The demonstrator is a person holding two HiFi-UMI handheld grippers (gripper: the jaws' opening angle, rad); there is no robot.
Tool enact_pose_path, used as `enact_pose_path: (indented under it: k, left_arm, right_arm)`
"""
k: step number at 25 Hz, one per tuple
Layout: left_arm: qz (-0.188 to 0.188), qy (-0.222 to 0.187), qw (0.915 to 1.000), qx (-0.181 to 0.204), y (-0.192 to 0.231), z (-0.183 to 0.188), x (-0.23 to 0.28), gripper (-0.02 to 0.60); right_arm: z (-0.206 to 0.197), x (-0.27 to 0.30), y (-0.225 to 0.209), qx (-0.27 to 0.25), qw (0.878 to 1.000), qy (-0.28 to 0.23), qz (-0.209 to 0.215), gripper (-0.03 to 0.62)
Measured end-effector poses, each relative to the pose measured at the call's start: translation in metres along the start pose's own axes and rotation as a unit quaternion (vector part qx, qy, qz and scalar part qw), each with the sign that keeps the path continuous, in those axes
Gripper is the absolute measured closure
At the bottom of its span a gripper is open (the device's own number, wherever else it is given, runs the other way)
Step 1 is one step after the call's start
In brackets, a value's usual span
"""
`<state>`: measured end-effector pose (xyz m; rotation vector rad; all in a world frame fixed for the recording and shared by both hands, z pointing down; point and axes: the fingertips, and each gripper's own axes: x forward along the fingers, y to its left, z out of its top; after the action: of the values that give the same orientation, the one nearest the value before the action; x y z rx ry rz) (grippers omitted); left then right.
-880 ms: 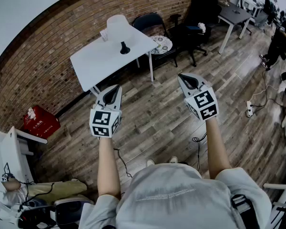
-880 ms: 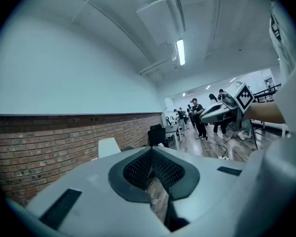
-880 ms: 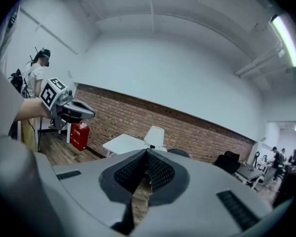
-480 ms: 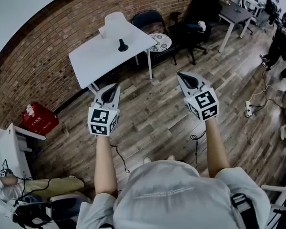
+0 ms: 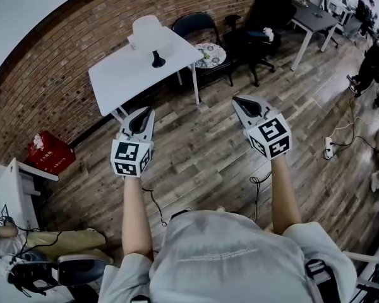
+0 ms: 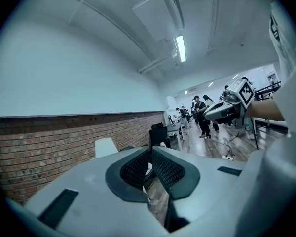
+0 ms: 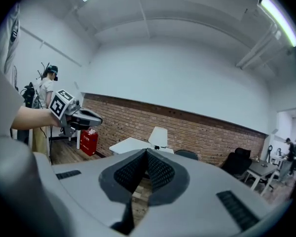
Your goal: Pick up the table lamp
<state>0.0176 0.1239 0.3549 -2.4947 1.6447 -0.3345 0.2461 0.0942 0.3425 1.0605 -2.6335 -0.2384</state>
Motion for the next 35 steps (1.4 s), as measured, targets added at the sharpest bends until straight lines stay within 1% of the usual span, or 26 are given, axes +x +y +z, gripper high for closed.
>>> enact_pose_path:
  k: [3,6,9,15,19,20,22,26,28,30,35]
  left_arm:
    - [0.007,0.003,0.9999,-0.008,-0.005,-0.001,0.006,0.565]
    - [0.006,0.015,0.9998,-0.01,-0.01,-0.007,0.009,0.565]
    - [0.01,0.023,0.9996,-0.011,-0.008,-0.013,0.011,0.565]
    - [0.018,0.027,0.9992,-0.022,0.022,-0.028,0.027,0.565]
    - [0.015,0.014,0.9995,-0.024,0.054,-0.036,0.055,0.56]
    - [0.013,0.012,0.9995,-0.025,0.064,-0.038,0.064,0.543]
    - [0.007,0.012,0.9996,-0.025,0.084,-0.043,0.085,0.447]
    - [-0.007,0.005,0.9996,-0.026,0.125,-0.045,0.127,0.424]
    - [-0.012,0.0,0.9996,-0.026,0.146,-0.045,0.143,0.383]
    - [-0.018,-0.007,0.9994,-0.028,0.166,-0.044,0.158,0.358]
    - [-0.035,-0.04,0.9971,-0.054,0.208,-0.044,0.186,0.345]
  right_arm:
    - [-0.002,0.001,-0.009,-0.001,1.0,-0.007,0.008,0.592]
    - [-0.004,0.004,-0.012,0.001,1.0,-0.007,0.015,0.592]
    - [-0.007,0.01,-0.013,0.001,1.0,-0.005,0.021,0.592]
    - [-0.012,0.048,-0.015,0.004,0.999,0.003,0.037,0.592]
    - [-0.01,0.086,-0.025,-0.007,0.999,0.009,0.039,0.592]
    - [-0.009,0.096,-0.029,-0.007,0.999,0.01,0.038,0.592]
    - [-0.006,0.118,-0.038,-0.005,0.999,0.01,0.034,0.592]
    - [0.007,0.168,-0.057,0.011,0.999,0.006,0.032,0.592]
    - [0.015,0.191,-0.064,0.022,0.999,0.003,0.029,0.592]
    - [0.021,0.211,-0.071,0.028,0.999,0.006,0.028,0.592]
    - [0.026,0.256,-0.068,0.023,0.997,0.025,0.062,0.592]
